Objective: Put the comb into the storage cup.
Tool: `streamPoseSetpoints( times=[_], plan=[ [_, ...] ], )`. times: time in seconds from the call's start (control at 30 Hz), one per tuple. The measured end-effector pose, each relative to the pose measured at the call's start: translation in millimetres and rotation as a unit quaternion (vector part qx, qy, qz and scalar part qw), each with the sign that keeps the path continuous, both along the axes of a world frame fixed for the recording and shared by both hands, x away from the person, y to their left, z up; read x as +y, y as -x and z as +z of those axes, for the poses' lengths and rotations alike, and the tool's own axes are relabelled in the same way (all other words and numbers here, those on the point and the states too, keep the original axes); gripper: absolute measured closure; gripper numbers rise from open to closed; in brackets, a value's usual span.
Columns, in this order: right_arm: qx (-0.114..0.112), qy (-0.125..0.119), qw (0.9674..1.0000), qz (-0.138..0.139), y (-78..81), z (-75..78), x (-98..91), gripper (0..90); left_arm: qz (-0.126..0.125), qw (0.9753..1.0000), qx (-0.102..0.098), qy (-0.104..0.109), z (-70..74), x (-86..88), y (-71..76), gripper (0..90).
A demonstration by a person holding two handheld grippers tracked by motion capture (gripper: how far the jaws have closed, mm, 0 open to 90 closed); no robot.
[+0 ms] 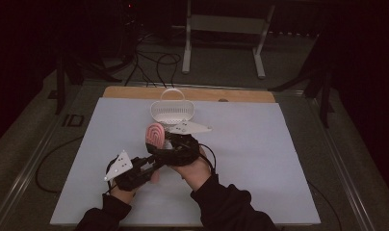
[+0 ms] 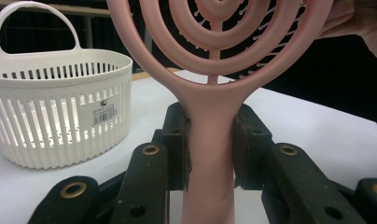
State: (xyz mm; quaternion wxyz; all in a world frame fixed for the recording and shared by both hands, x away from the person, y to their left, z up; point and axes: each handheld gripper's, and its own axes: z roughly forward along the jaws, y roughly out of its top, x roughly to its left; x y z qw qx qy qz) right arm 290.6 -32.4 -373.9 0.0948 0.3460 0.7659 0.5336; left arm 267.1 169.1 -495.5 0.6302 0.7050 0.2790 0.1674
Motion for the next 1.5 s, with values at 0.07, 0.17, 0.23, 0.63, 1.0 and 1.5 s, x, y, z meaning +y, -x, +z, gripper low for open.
streamPoseSetpoints(
  times=[0.07,0.17,0.23,0.63,1.0,1.5],
  plan=[
    [0.001,0.001,1.0000,-0.005,-0.7,-0.8,0.7,36.3,0.001,1.0000,0.000,-0.001,0.0,0.0,-0.1,70.7],
    [0.005,0.001,1.0000,-0.008,-1.9,-2.2,2.5,39.0,0.001,1.0000,0.001,-0.003,-0.3,0.1,-0.3,70.7],
    [0.006,0.001,0.9999,-0.009,-2.4,-3.2,3.6,41.4,0.000,1.0000,0.001,-0.002,-0.3,0.0,-0.4,70.7],
    [0.018,0.000,0.9995,-0.025,-4.8,-6.7,5.6,59.9,0.004,1.0000,0.002,-0.009,-0.4,-1.1,-0.3,70.7],
    [0.016,-0.009,0.9994,-0.030,-4.5,-7.9,5.6,63.5,0.014,0.9997,0.005,-0.019,2.1,-2.4,0.0,70.7],
    [0.000,-0.006,0.9997,-0.025,-6.5,-5.6,4.5,64.0,0.037,0.9984,0.032,-0.028,8.6,-11.0,0.5,36.4]
  ],
)
